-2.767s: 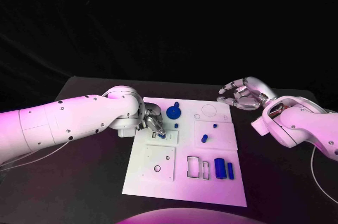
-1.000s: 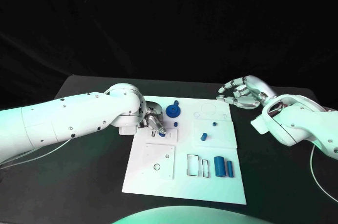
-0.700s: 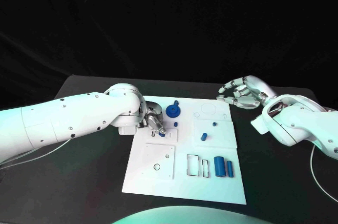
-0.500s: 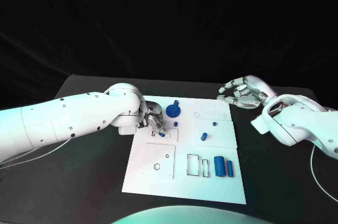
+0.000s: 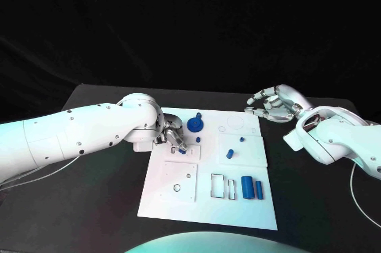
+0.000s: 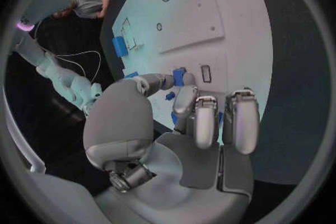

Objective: Assemble the parts on the task board

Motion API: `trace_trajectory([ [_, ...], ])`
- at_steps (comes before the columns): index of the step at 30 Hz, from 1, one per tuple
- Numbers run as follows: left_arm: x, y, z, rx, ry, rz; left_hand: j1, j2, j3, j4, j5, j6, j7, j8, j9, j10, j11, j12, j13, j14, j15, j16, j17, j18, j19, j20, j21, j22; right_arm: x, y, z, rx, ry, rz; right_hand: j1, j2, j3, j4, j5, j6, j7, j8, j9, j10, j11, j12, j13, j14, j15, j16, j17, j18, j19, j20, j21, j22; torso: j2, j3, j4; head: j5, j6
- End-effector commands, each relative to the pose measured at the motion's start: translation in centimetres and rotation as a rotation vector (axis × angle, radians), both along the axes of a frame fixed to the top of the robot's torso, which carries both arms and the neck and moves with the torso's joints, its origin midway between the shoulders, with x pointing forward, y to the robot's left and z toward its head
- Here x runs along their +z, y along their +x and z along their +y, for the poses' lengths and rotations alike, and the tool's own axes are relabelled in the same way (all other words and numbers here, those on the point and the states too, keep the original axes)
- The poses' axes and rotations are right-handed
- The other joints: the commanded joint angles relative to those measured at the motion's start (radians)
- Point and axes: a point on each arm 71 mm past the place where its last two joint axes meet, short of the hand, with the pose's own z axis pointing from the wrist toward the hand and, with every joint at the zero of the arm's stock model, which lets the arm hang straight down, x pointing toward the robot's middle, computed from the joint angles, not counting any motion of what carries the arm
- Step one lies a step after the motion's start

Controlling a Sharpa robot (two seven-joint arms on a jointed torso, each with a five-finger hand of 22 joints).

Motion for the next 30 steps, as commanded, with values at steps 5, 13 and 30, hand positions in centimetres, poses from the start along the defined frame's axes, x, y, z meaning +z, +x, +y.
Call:
trace_trajectory([
  [5,-0.46,-0.25,0.13,-0.019,0.021,0.045,-0.019,0.018,0.152,-0.158,0.003,0.070,-0.062,0.004,0.003,0.005,-0.004,-0.010,-0.016,0.108,-0.010,0.003,0.263,-0.021,0.041,-0.010,0.006,0.110,-0.06,-0.06,0.07,0.009,-0.006,0.004,0.006,0.000,-0.005,0.000,0.004,0.003,-0.001,0.004,0.002,-0.002,0.000,-0.002,0.026,0.080,0.002,-0.005,0.153,0.003,-0.005,-0.003,-0.006,0.054,0.000,0.0002,-0.0002,0.001,-0.003],
  [13,-0.54,-0.25,0.30,-0.024,0.028,0.056,-0.025,0.025,0.148,-0.156,0.000,0.075,-0.065,0.004,0.003,0.005,-0.006,-0.017,-0.025,0.108,-0.011,0.003,0.263,-0.022,0.043,-0.011,0.007,0.113,-0.06,-0.07,0.03,0.009,-0.007,0.004,0.006,0.000,-0.005,0.000,0.004,0.003,-0.001,0.004,0.002,-0.002,0.000,-0.002,0.026,0.080,0.002,-0.005,0.153,0.003,-0.005,-0.003,-0.006,0.054,0.000,0.0000,-0.0001,0.000,-0.003],
  [30,-0.57,-0.21,-0.21,-0.027,0.020,0.061,-0.037,0.040,0.135,-0.153,-0.008,0.087,-0.070,0.004,0.003,0.012,-0.010,-0.016,-0.023,0.108,-0.014,0.003,0.263,-0.022,0.044,-0.014,0.007,0.115,-0.06,-0.07,0.07,0.010,-0.007,0.003,0.006,0.000,-0.005,0.000,0.004,0.003,-0.001,0.004,0.002,-0.002,0.000,-0.002,0.026,0.080,0.002,-0.005,0.153,0.003,-0.005,-0.003,-0.006,0.054,0.000,0.0004,-0.0005,0.000,-0.007],
])
